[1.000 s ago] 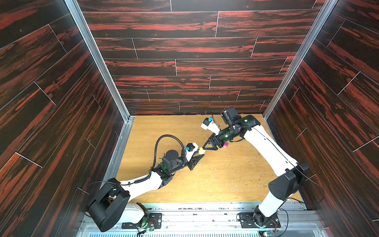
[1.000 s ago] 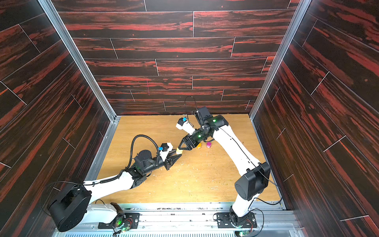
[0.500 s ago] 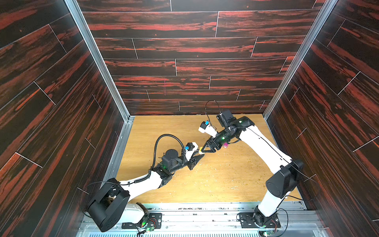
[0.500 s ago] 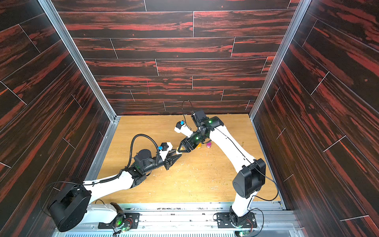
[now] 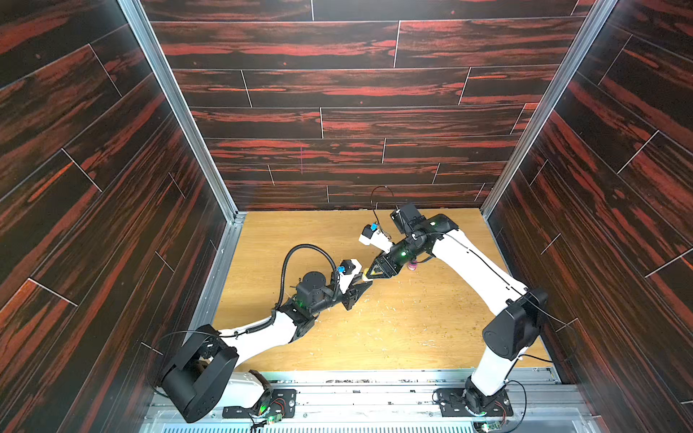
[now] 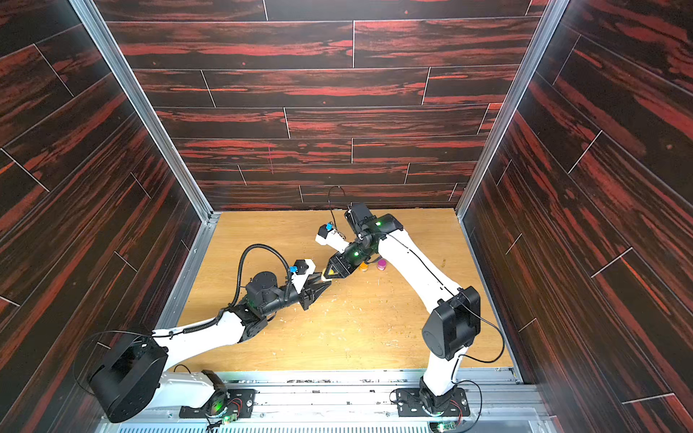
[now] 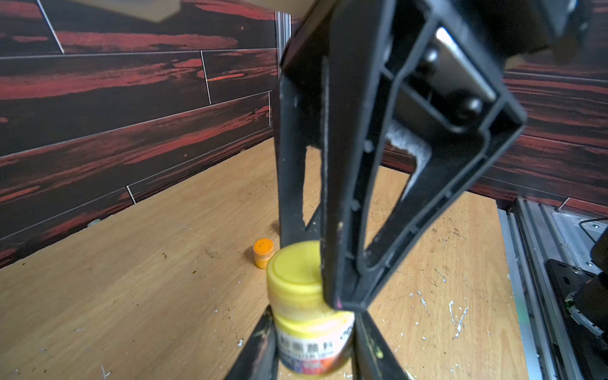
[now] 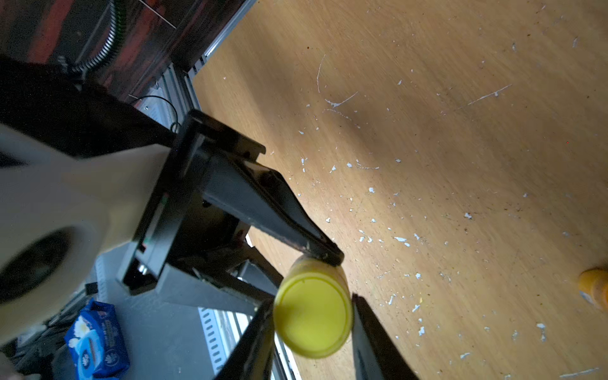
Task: Close the paint jar lid
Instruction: Screw the lid onto the paint jar.
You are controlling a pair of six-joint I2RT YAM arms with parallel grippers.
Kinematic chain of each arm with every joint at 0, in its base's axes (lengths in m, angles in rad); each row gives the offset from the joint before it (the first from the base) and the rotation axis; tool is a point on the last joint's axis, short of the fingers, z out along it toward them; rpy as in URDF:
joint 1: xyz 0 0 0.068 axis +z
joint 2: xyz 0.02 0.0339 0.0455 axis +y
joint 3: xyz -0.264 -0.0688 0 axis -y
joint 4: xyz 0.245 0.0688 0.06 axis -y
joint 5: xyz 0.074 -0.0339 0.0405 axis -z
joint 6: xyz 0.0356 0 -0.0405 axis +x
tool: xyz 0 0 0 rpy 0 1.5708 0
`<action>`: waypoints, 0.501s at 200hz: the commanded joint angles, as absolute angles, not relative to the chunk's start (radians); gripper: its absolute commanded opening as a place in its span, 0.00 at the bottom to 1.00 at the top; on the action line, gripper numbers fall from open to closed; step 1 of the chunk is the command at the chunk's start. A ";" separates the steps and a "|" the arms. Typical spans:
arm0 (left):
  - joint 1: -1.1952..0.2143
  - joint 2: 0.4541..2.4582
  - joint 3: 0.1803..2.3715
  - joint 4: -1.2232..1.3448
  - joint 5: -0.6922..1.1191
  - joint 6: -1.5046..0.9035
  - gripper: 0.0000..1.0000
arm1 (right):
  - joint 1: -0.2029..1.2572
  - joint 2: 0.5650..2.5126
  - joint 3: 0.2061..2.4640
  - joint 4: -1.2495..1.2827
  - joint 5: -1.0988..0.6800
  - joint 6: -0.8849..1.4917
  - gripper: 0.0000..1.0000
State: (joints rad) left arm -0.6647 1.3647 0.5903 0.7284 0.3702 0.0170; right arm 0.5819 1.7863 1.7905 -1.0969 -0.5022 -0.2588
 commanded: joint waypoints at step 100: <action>-0.722 1.595 0.708 1.089 -0.083 0.123 0.21 | 0.622 1.794 1.716 -0.740 -0.265 0.415 0.53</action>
